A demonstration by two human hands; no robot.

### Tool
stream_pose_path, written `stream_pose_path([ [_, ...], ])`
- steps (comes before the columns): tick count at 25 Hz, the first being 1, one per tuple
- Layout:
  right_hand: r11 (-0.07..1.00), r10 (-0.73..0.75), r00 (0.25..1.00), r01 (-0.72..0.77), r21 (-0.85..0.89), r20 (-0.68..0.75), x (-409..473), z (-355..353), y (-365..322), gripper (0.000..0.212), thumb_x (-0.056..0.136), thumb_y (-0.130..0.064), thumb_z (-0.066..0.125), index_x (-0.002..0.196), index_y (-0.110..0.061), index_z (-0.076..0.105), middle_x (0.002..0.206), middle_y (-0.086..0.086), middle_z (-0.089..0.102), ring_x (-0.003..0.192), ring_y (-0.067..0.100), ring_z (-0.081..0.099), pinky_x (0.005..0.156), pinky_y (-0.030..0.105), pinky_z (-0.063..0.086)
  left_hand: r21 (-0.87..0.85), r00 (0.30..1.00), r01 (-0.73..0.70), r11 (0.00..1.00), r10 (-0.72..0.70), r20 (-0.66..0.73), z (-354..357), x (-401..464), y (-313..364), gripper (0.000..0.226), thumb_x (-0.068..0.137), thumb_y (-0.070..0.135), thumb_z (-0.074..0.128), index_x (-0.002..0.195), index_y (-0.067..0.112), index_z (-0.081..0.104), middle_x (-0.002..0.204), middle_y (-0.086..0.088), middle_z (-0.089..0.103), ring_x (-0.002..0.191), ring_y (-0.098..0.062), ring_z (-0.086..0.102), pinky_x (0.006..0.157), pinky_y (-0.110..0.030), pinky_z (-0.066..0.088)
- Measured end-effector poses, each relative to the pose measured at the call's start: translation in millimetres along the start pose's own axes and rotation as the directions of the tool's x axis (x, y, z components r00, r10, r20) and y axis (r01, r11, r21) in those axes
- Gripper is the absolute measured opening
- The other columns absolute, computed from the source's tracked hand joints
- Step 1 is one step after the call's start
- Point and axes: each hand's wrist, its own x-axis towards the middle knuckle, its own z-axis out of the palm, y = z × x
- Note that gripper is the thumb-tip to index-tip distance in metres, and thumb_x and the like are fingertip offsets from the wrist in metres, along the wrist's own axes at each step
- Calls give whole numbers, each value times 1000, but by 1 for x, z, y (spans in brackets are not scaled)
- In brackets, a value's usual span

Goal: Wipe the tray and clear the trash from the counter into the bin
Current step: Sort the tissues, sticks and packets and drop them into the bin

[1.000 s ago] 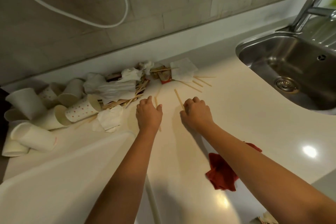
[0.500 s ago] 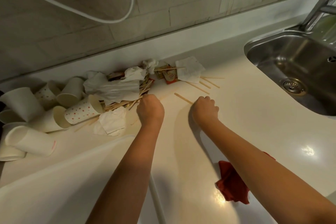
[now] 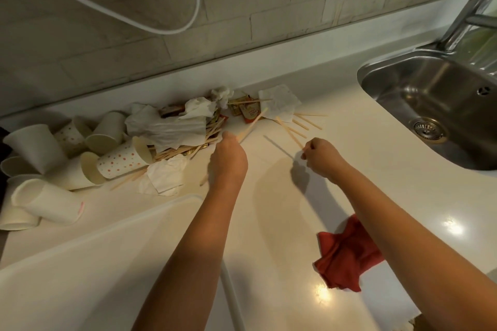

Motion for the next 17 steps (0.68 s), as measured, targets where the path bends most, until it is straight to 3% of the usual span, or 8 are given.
stream_pose_path([
  [2, 985, -15, 999, 20, 173, -33, -13, -17, 9, 21, 94, -5, 38, 78, -13, 49, 89, 8, 59, 66, 19, 48, 57, 27, 39, -283, 996, 44, 958, -21, 83, -11, -16, 13, 22, 98, 10, 35, 109, 6, 54, 107, -14, 62, 92, -29, 58, 76, -35, 47],
  [4, 949, -23, 998, 41, 313, -60, -28, -34, 19, 20, 92, -3, 39, 82, -12, 53, 78, 4, 56, 59, 15, 44, 54, 24, 38, -428, 983, 67, 901, 13, 181, -18, -39, 28, 26, 97, 9, 35, 107, 8, 59, 101, -9, 60, 85, -24, 54, 68, -29, 42],
  [7, 896, -38, 966, 146, 420, -255, -46, -61, 44, 22, 91, -1, 42, 83, -14, 57, 71, 1, 56, 56, 14, 44, 52, 24, 37, -646, 907, 229, 728, 82, 413, -22, -85, 52, 32, 92, -3, 34, 104, 9, 60, 82, -1, 56, 64, -12, 45, 53, -21, 36],
  [9, 899, -55, 898, 235, 368, -437, -59, -78, 68, 20, 90, -5, 45, 80, -17, 59, 71, -2, 58, 58, 11, 48, 57, 26, 39, -695, 842, 257, 671, 197, 501, -20, -119, 69, 31, 92, -7, 35, 102, 8, 60, 76, 0, 55, 59, -7, 47, 51, -17, 39],
  [12, 901, -66, 810, 300, 314, -583, -81, -93, 103, 14, 91, -7, 47, 92, -6, 61, 79, 4, 60, 65, 4, 52, 62, 19, 44, -726, 749, 287, 625, 326, 577, -5, -164, 89, 22, 94, -4, 43, 100, 5, 62, 74, -1, 59, 52, 0, 56, 54, -13, 48],
  [17, 878, -123, 665, 419, 232, -737, -122, -114, 179, 12, 90, -10, 48, 86, -10, 59, 74, -2, 57, 68, 2, 50, 65, 20, 42, -657, 602, 336, 675, 383, 701, 37, -240, 117, 14, 91, 2, 55, 99, -5, 63, 64, 1, 62, 49, -1, 61, 52, -12, 52],
])
